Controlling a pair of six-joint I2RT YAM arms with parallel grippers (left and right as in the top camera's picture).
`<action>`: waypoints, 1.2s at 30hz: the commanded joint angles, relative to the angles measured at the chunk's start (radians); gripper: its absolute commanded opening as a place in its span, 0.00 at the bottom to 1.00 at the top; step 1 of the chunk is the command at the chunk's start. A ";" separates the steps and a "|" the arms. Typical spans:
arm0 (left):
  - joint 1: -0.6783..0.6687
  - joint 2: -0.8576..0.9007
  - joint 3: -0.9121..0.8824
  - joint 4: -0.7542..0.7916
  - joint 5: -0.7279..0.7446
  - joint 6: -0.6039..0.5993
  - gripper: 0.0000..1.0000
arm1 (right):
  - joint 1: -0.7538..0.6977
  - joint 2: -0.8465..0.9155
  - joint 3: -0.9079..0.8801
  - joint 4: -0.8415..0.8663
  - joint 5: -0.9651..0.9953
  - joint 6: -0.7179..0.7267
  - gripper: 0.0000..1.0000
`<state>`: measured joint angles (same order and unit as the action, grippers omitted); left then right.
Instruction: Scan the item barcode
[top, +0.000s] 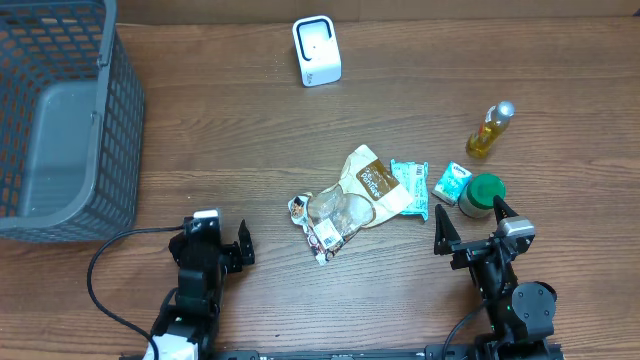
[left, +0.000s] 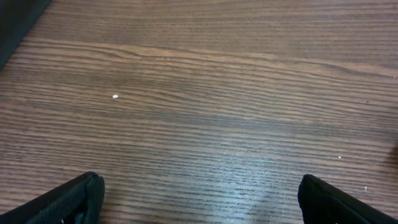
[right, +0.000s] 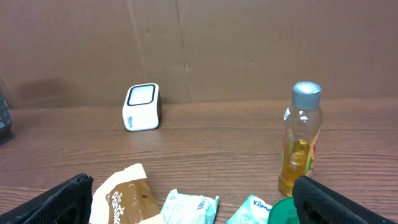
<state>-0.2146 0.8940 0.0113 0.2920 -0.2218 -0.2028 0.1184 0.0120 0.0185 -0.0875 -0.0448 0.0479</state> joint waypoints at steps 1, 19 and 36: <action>0.005 -0.040 -0.007 -0.019 -0.013 -0.006 1.00 | -0.003 -0.009 -0.011 0.006 0.005 -0.008 1.00; 0.005 -0.236 -0.007 -0.195 0.015 0.007 1.00 | -0.003 -0.009 -0.011 0.006 0.005 -0.008 1.00; 0.005 -0.662 -0.006 -0.359 0.063 0.180 1.00 | -0.003 -0.009 -0.011 0.006 0.005 -0.008 1.00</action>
<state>-0.2146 0.2691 0.0086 -0.0616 -0.1829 -0.0742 0.1184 0.0120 0.0185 -0.0875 -0.0448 0.0479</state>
